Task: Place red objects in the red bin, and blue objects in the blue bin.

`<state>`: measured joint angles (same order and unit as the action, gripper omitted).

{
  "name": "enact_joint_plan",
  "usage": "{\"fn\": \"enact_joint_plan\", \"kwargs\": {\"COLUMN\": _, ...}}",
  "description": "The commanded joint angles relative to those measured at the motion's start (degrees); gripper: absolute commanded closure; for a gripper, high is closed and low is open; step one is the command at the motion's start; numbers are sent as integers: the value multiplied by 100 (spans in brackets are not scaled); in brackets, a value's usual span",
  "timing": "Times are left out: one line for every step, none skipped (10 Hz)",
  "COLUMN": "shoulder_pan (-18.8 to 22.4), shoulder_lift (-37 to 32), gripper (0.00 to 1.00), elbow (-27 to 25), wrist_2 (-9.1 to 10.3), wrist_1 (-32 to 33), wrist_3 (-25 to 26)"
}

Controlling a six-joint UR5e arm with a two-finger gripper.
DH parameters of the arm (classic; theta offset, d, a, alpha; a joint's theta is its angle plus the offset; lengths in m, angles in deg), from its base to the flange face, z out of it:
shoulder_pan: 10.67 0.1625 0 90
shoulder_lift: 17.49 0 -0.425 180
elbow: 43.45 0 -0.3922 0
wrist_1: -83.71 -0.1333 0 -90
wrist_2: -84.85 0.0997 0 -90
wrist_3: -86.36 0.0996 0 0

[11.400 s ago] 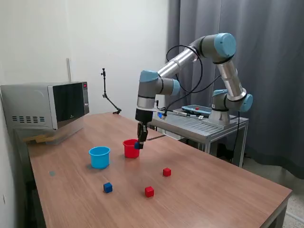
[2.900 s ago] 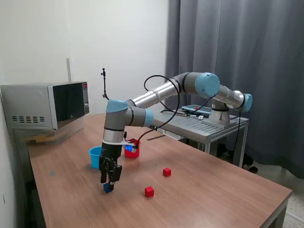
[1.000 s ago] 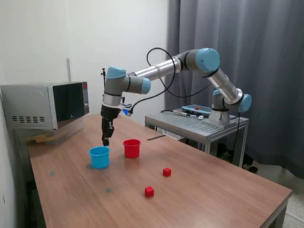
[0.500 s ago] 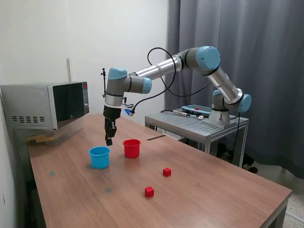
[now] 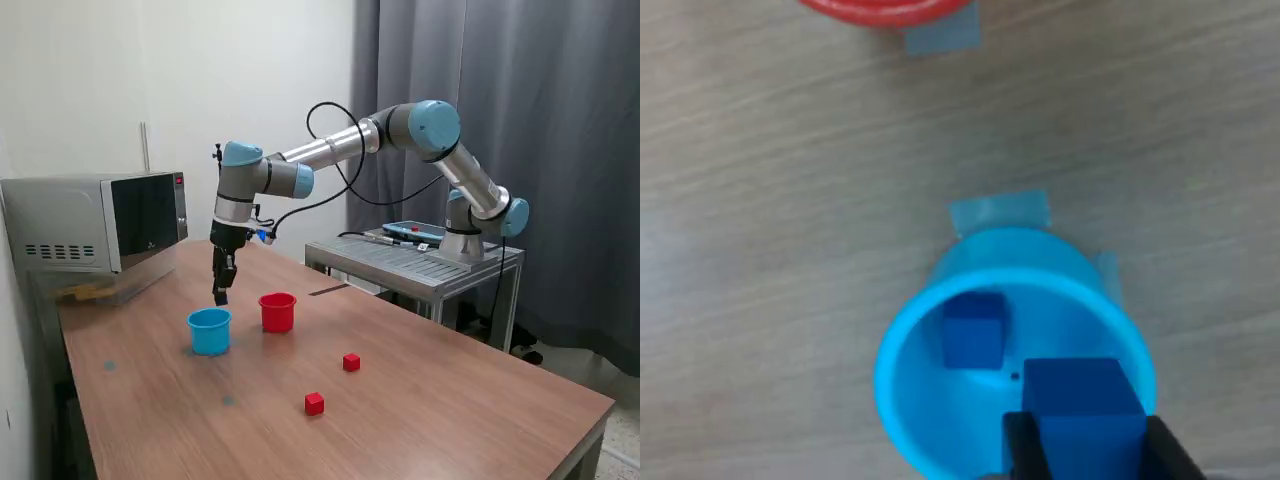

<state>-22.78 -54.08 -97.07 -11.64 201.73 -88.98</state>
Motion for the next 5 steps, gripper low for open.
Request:
{"fn": "enact_joint_plan", "kwargs": {"shoulder_pan": -55, "shoulder_lift": 186, "gripper": 100, "elbow": 193, "wrist_2": 24, "wrist_1": 11, "wrist_3": 0}}
{"fn": "enact_joint_plan", "kwargs": {"shoulder_pan": -46, "shoulder_lift": 248, "gripper": 100, "elbow": 246, "wrist_2": 25, "wrist_1": 11, "wrist_3": 0}}
{"fn": "enact_joint_plan", "kwargs": {"shoulder_pan": -55, "shoulder_lift": 275, "gripper": 100, "elbow": 247, "wrist_2": 25, "wrist_1": 11, "wrist_3": 0}}
{"fn": "enact_joint_plan", "kwargs": {"shoulder_pan": -55, "shoulder_lift": 301, "gripper": 100, "elbow": 255, "wrist_2": 33, "wrist_1": 20, "wrist_3": 0}}
{"fn": "enact_joint_plan", "kwargs": {"shoulder_pan": -55, "shoulder_lift": 371, "gripper": 100, "elbow": 290, "wrist_2": 33, "wrist_1": 46, "wrist_3": 0}}
